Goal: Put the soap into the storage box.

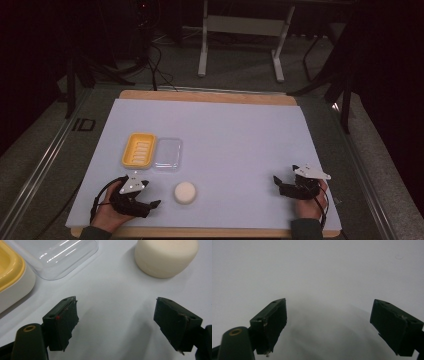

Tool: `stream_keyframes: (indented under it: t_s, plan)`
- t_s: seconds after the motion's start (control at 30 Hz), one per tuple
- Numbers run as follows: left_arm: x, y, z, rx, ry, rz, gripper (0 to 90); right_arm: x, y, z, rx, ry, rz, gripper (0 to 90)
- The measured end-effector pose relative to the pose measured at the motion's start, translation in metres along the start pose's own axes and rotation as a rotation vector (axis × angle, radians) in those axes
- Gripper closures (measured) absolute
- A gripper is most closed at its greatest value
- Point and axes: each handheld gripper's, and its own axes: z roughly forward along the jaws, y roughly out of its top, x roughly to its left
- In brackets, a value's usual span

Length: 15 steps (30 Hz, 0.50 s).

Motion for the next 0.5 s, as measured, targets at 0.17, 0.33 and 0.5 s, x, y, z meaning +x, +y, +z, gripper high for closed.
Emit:
stream_keyframes:
  t_s: [0.17, 0.33, 0.5]
  plan:
    - [-0.0016, 0.0033, 0.0016, -0.002, 0.0, 0.008, 17.5, 0.0001, -0.0001, -0.0003, -0.003, -0.003, -0.002, 13.9]
    - [-0.0037, 0.0071, 0.0024, -0.011, -0.023, 0.025, 16.2, 0.0, -0.0003, -0.0006, -0.006, -0.004, 0.0, 13.9]
    - [-0.0067, 0.0094, 0.0056, -0.002, -0.037, 0.041, 15.7, 0.0, -0.0003, -0.0007, -0.007, -0.005, 0.0, 13.9]
